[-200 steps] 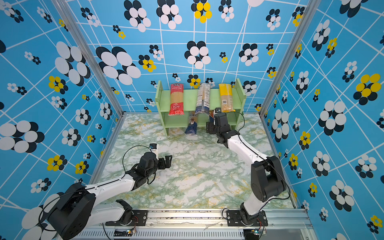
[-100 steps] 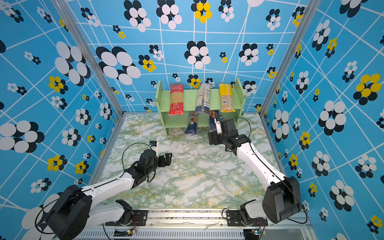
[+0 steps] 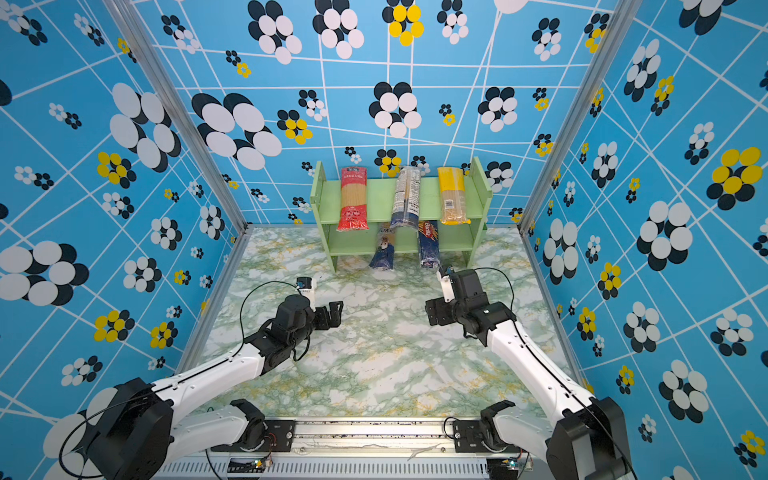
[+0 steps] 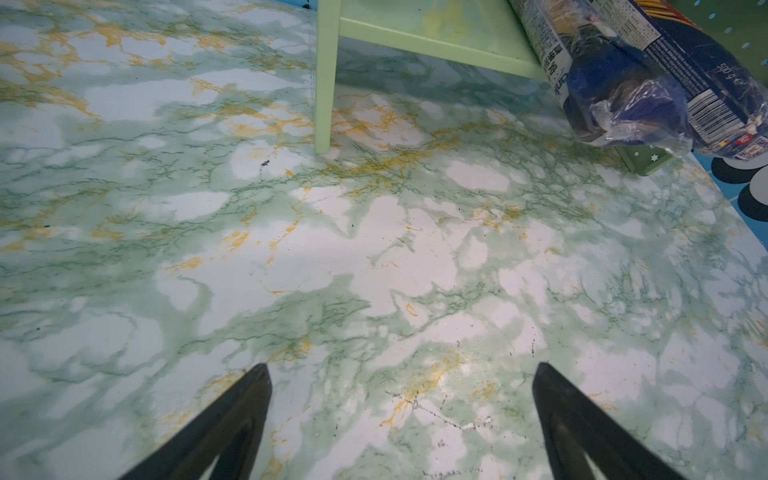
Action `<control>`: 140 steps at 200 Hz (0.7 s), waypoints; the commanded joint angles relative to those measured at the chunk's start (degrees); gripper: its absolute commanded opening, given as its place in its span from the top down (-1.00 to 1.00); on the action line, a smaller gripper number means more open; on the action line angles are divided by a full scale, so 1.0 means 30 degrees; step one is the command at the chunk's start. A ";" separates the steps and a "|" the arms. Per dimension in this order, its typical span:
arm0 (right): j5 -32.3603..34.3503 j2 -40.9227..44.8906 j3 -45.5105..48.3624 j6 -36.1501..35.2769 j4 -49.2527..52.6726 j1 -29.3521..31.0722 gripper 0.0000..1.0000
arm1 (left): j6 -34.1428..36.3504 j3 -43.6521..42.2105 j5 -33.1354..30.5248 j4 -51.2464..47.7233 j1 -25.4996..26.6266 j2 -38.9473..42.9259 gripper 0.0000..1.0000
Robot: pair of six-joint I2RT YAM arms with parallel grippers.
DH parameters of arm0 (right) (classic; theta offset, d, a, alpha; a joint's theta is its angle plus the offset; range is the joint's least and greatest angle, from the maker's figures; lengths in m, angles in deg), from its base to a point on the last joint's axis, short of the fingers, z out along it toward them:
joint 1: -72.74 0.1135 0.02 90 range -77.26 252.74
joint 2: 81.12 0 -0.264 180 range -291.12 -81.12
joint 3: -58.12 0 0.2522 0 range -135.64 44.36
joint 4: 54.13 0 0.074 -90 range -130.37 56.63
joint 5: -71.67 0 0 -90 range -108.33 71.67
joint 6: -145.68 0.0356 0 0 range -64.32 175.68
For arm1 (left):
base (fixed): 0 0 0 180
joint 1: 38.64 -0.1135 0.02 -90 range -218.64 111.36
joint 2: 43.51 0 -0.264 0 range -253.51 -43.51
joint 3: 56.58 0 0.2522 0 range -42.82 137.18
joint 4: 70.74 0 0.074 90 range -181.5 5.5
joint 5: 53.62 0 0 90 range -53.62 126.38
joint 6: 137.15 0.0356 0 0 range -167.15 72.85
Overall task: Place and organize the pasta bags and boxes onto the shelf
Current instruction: 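Withdraw the right gripper from the shelf toward the robot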
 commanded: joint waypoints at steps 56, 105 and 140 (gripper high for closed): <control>0.1148 0.0769 0.1098 0.0079 -0.0663 -0.0370 -0.84 | 0.2353 0.1783 -0.0912 -0.1925 -0.0277 0.1810 -0.98; 0.0255 0.2132 0.2801 0.0707 -0.3175 -0.3080 -0.84 | 0.5678 0.1886 0.1088 -0.0410 -0.1113 0.2753 -0.98; 0.0599 0.2528 0.3745 0.0676 -0.4999 -0.4609 -0.84 | 0.6908 0.1959 0.1415 -0.0196 -0.2295 0.2717 -0.98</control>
